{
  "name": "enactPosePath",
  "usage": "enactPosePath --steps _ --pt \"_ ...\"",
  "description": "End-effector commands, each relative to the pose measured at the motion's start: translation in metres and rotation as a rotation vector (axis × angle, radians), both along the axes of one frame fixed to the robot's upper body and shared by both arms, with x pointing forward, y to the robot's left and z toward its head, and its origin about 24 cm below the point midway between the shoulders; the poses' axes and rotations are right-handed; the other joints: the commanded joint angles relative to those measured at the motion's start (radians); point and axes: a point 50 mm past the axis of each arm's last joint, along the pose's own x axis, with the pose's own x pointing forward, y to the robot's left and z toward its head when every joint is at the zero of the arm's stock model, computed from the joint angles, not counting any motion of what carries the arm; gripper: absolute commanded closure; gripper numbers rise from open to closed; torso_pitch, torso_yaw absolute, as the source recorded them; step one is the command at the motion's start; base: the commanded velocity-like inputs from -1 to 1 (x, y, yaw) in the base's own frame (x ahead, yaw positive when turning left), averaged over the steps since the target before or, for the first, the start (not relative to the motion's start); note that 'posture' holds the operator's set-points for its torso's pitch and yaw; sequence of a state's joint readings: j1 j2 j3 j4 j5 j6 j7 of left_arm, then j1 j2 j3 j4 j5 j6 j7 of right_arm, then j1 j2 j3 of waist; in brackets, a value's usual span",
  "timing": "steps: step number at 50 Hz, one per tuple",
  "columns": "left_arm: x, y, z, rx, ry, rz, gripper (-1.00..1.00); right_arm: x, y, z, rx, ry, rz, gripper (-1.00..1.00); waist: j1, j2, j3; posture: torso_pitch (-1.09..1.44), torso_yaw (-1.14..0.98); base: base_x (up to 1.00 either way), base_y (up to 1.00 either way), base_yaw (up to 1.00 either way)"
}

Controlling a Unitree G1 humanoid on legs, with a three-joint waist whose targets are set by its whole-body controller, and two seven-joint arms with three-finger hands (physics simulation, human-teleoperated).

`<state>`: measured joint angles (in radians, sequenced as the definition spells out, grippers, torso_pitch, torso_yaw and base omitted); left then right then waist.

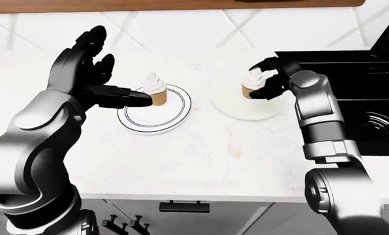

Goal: Move the dessert items from the plate to the tray.

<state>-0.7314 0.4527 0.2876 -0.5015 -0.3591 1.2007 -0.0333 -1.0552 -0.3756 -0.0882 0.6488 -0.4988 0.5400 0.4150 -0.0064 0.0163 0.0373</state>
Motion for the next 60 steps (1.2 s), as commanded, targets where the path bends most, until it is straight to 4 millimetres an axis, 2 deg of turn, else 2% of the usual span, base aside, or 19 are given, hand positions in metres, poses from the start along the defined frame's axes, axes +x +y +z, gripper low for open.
enactPosePath --steps 1,3,5,6,7,19,23,24,27,34,39,50,60 --pt "-0.004 0.001 0.015 0.008 -0.083 0.008 -1.00 -0.001 0.004 0.026 -0.016 -0.084 0.020 0.05 0.001 -0.001 -0.027 0.00 0.00 0.00 0.00 0.00" --pt "-0.005 0.000 0.016 0.008 -0.082 0.008 -1.00 -0.001 0.004 0.029 -0.021 -0.092 0.022 0.22 0.001 -0.001 -0.027 0.00 0.00 0.00 0.00 0.00" --pt "-0.005 0.000 0.015 0.011 -0.082 0.007 -1.00 -0.001 0.005 0.033 -0.027 -0.107 0.025 0.53 0.001 -0.001 -0.027 0.00 0.00 0.00 0.00 0.00" --pt "-0.005 0.000 0.016 0.012 -0.082 0.006 -1.00 -0.002 0.005 0.038 -0.030 -0.115 0.027 0.84 0.000 -0.001 -0.026 0.00 0.00 0.00 0.00 0.00" --pt "-0.005 0.000 0.016 0.013 -0.083 0.006 -1.00 -0.004 0.005 0.043 -0.035 -0.124 0.028 0.98 0.000 -0.001 -0.026 0.00 0.00 0.00 0.00 0.00" --pt "0.002 0.002 0.022 0.053 -0.068 0.007 -1.00 -0.022 -0.003 0.093 -0.019 -0.225 0.041 1.00 0.002 -0.003 -0.018 0.00 0.00 0.00 0.00 0.00" --pt "0.016 0.001 0.021 0.091 -0.047 0.025 -1.00 -0.028 -0.004 0.104 -0.011 -0.251 0.048 1.00 0.004 -0.005 -0.015 0.00 0.00 0.00 0.00 0.00" --pt "0.032 -0.013 0.022 0.185 -0.051 0.051 -1.00 -0.032 -0.004 0.109 -0.001 -0.263 0.055 1.00 0.004 -0.006 -0.015 0.00 0.00 0.00 0.00 0.00" --pt "0.042 -0.016 0.021 0.220 -0.051 0.061 -1.00 -0.032 -0.005 0.108 0.002 -0.264 0.056 1.00 0.010 -0.012 -0.017 0.00 0.00 0.00 0.00 0.00" --pt "0.051 -0.025 0.018 0.282 -0.053 0.061 -1.00 -0.033 -0.005 0.108 0.003 -0.264 0.056 1.00 0.004 -0.021 -0.019 0.00 0.00 0.00 0.00 0.00" --pt "0.061 -0.029 0.010 0.360 -0.046 0.082 -1.00 -0.032 -0.005 0.107 0.003 -0.265 0.058 1.00 0.006 -0.022 -0.019 0.00 0.00 0.00 0.00 0.00" --pt "0.087 -0.039 -0.014 0.398 0.003 0.049 -1.00 -0.030 -0.002 0.106 0.011 -0.270 0.062 1.00 0.009 -0.030 -0.026 0.00 0.00 0.00 0.00 0.00" --pt "0.101 -0.042 -0.029 0.479 0.039 0.039 -1.00 -0.028 0.000 0.102 0.008 -0.263 0.064 1.00 0.010 -0.032 -0.031 0.00 0.00 0.00 0.00 0.00"
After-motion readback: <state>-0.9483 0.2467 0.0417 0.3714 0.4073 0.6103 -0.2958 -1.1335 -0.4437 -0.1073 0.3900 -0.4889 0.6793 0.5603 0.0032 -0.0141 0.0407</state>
